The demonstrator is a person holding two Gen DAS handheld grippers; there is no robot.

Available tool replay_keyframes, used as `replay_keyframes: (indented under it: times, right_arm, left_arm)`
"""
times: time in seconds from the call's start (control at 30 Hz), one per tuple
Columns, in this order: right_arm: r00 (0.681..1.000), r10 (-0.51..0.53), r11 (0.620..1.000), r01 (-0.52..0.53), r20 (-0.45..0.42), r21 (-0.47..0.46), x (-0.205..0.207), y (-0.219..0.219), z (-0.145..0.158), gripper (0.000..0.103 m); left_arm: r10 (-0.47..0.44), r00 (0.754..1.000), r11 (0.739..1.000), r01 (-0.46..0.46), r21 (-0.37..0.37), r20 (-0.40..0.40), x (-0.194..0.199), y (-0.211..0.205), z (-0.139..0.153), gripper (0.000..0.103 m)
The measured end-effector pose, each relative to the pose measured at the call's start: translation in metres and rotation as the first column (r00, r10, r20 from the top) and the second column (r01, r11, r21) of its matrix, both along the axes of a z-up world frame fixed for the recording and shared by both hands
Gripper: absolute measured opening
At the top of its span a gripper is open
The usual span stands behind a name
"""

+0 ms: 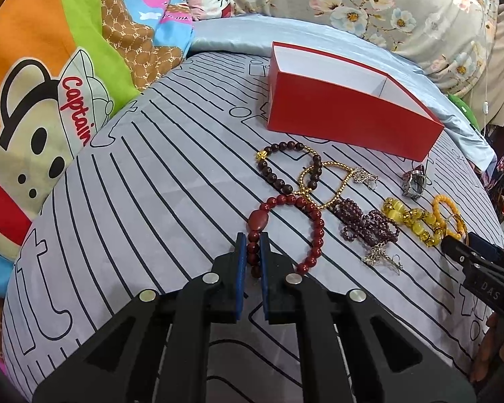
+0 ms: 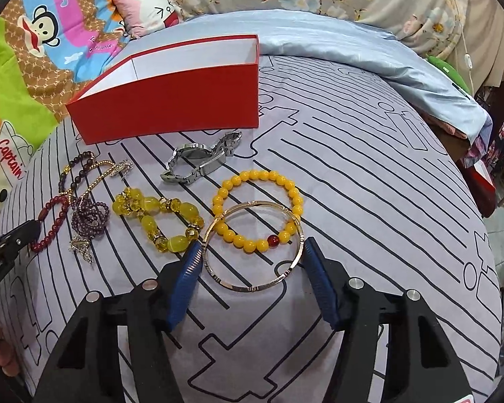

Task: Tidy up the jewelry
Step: 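Carry both bracelets into the red box and open both tools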

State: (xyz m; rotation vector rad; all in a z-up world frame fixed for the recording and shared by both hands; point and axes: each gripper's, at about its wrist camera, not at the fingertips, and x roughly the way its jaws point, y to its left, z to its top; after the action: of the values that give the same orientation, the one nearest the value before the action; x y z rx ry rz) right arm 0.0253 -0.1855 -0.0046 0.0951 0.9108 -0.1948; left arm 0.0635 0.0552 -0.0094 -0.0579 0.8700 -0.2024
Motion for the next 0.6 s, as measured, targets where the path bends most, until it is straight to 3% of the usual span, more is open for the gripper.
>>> replay_keyframes:
  times: [0.37, 0.6]
  right_arm:
    - [0.999, -0.003, 0.999, 0.0, 0.043, 0.054, -0.025, -0.008, 0.018, 0.059]
    - [0.998, -0.001, 0.997, -0.005, 0.069, 0.082, -0.039, -0.011, 0.034, 0.059]
  left_arm:
    - [-0.012, 1.0, 0.998, 0.011, -0.063, -0.007, -0.019, 0.005, 0.008, 0.008]
    - [-0.033, 0.999, 0.997, 0.035, -0.071, 0.029, -0.037, 0.003, 0.034, 0.008]
